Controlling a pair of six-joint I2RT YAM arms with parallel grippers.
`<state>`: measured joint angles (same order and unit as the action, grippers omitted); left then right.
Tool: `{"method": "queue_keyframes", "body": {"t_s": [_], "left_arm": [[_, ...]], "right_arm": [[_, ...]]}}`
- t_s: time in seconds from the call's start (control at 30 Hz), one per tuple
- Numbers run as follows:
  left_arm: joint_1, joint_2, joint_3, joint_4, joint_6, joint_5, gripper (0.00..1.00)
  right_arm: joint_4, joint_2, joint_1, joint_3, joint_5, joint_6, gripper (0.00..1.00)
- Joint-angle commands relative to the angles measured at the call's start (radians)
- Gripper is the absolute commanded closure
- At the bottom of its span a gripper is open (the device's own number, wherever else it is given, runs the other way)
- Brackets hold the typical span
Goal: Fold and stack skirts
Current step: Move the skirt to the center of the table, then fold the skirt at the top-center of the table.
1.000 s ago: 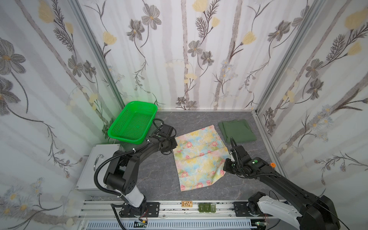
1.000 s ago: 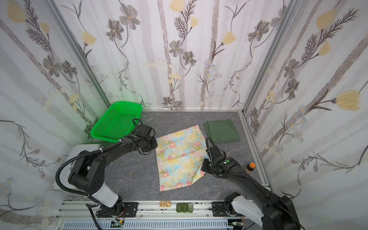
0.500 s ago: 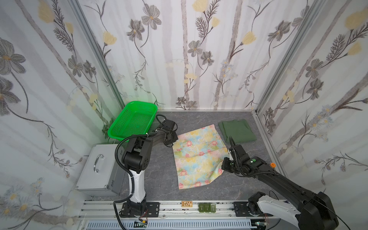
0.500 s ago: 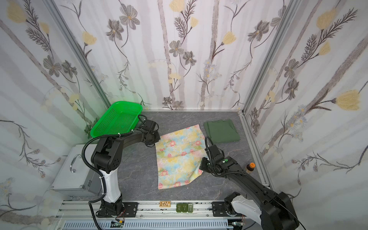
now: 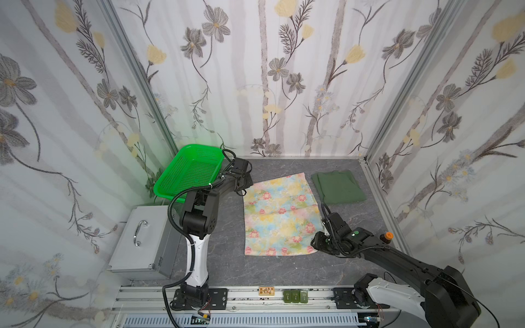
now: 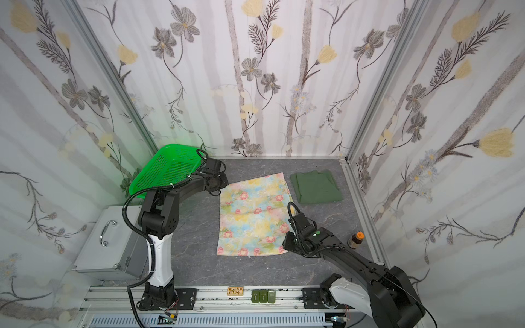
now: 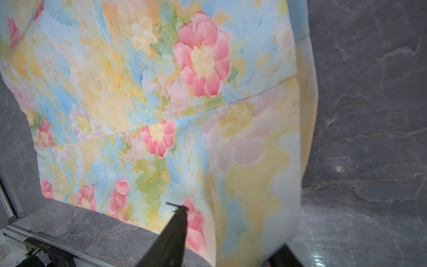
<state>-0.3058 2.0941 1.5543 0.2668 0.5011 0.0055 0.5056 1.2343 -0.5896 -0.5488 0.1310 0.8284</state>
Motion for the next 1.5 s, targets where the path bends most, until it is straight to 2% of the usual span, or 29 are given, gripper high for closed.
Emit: {"method": "queue_keyframes", "body": {"t_s": [0.0, 0.17, 0.3, 0.33, 0.37, 0.4, 0.43, 0.5, 0.63, 0.9, 1.03, 1.17, 1.47], "left_arm": [[0.0, -0.099, -0.026, 0.005, 0.001, 0.038, 0.8], [-0.006, -0.357, -0.263, 0.014, 0.08, 0.159, 0.67], [-0.061, -0.576, -0.518, 0.086, 0.128, 0.168, 0.55], [-0.079, -0.628, -0.574, 0.113, 0.146, 0.165, 0.53], [-0.096, -0.672, -0.621, 0.128, 0.165, 0.17, 0.51], [-0.116, -0.722, -0.674, 0.147, 0.186, 0.176, 0.47], [-0.134, -0.77, -0.719, 0.17, 0.213, 0.178, 0.43], [-0.162, -0.855, -0.792, 0.205, 0.252, 0.196, 0.37], [-0.215, -0.973, -0.887, 0.273, 0.312, 0.236, 0.33], [-0.344, -0.979, -0.987, 0.283, 0.358, 0.296, 0.34], [-0.381, -0.994, -1.036, 0.281, 0.383, 0.307, 0.42], [-0.385, -0.996, -1.053, 0.282, 0.386, 0.298, 0.44], [-0.383, -0.95, -1.002, 0.276, 0.395, 0.176, 0.47]], "right_arm": [[0.021, -0.05, -0.001, -0.006, -0.02, 0.015, 0.33], [0.07, -0.115, 0.002, 0.021, -0.029, 0.031, 0.3], [0.103, -0.153, 0.002, 0.059, -0.004, 0.047, 0.26], [0.12, -0.17, 0.002, 0.063, -0.001, 0.051, 0.22], [0.136, -0.188, 0.002, 0.065, 0.002, 0.052, 0.12], [0.155, -0.208, 0.003, 0.064, 0.002, 0.056, 0.06], [0.173, -0.227, 0.004, 0.064, -0.001, 0.061, 0.02], [0.2, -0.255, 0.007, 0.063, -0.008, 0.062, 0.02], [0.206, -0.259, 0.01, 0.082, -0.004, 0.072, 0.01], [0.197, -0.202, 0.02, 0.063, -0.001, 0.058, 0.06], [0.156, -0.19, 0.043, 0.081, 0.008, 0.057, 0.19], [0.118, -0.16, 0.057, 0.087, 0.016, 0.045, 0.31], [0.097, -0.136, 0.079, 0.07, 0.022, 0.02, 0.28]]}}
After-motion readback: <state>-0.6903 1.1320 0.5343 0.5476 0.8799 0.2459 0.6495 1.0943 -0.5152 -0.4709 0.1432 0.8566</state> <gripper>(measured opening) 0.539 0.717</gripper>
